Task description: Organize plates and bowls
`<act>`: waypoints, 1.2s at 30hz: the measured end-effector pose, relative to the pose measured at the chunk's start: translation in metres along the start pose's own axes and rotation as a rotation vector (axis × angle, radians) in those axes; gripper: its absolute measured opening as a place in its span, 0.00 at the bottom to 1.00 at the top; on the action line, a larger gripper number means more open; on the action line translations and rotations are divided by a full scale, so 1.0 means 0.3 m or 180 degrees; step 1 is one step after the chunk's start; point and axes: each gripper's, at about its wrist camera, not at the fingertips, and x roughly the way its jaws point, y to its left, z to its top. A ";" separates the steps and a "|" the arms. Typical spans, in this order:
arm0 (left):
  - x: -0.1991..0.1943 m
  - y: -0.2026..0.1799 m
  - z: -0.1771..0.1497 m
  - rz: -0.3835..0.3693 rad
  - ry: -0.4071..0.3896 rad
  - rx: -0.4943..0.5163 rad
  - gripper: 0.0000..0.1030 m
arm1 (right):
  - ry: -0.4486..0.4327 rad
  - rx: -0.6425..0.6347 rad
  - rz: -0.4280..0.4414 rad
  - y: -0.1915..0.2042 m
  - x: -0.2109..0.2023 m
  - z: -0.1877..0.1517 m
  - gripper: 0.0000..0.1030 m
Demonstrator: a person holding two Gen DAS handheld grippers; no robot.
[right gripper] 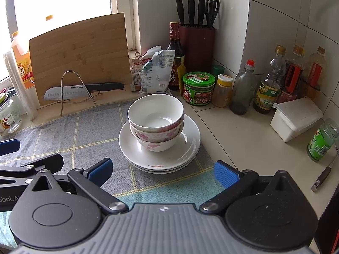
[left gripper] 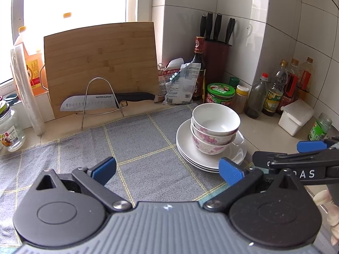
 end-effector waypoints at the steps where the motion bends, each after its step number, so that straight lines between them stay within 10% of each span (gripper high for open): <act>1: 0.000 -0.001 0.000 0.0003 -0.0004 0.0000 0.99 | -0.0006 0.0002 -0.0004 0.000 -0.001 -0.001 1.00; 36: 0.003 -0.008 0.005 -0.0005 0.0014 -0.0010 0.99 | -0.0003 0.0016 -0.0093 -0.008 -0.011 0.001 1.00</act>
